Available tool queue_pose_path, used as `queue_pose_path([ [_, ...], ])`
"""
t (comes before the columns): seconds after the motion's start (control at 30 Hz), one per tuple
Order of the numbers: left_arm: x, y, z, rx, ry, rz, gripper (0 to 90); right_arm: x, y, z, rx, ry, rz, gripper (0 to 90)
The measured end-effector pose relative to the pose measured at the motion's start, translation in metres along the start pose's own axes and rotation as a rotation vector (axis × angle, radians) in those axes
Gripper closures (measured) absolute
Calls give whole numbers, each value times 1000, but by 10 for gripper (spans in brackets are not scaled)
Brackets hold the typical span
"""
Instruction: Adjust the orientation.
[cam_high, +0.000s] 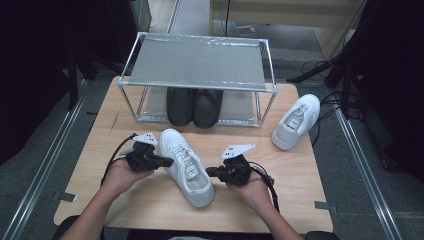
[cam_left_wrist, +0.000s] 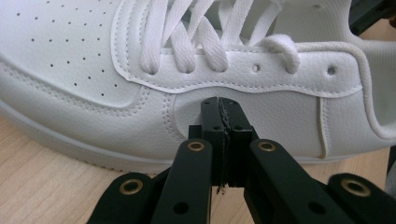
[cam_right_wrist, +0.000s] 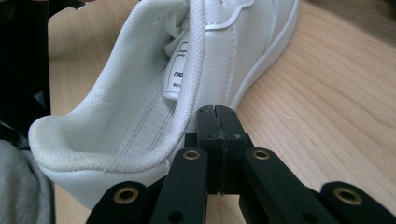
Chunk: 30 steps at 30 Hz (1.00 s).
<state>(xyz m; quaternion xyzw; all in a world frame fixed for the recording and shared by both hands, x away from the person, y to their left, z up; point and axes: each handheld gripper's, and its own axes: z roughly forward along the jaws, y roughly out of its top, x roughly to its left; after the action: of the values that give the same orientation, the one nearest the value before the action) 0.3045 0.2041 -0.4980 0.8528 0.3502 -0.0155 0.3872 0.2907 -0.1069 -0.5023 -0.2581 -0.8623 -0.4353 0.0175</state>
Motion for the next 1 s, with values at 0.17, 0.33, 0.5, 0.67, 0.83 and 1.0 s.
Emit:
queue_pose_path([
  [0.17, 2, 2, 3, 2, -31, -3, 899, 5, -4, -2, 0, 0, 9, 900],
  [0.33, 4, 6, 5, 12, -38, 13, 899, 7, -5, -3, -1, 5, 22, 900],
  [0.5, 5, 7, 8, 5, -49, 20, 899, 12, -6, -3, 13, 1, 7, 900],
  [0.67, 7, 10, 9, 15, -59, 30, 898, 13, -5, -3, 16, -2, 8, 900],
  [0.83, 7, 13, 12, 11, -54, 33, 896, 16, -5, -2, 23, 9, -3, 900],
  [1.0, 9, 16, 15, -6, -60, 14, 897, 19, -6, 0, 22, 29, -3, 900],
])
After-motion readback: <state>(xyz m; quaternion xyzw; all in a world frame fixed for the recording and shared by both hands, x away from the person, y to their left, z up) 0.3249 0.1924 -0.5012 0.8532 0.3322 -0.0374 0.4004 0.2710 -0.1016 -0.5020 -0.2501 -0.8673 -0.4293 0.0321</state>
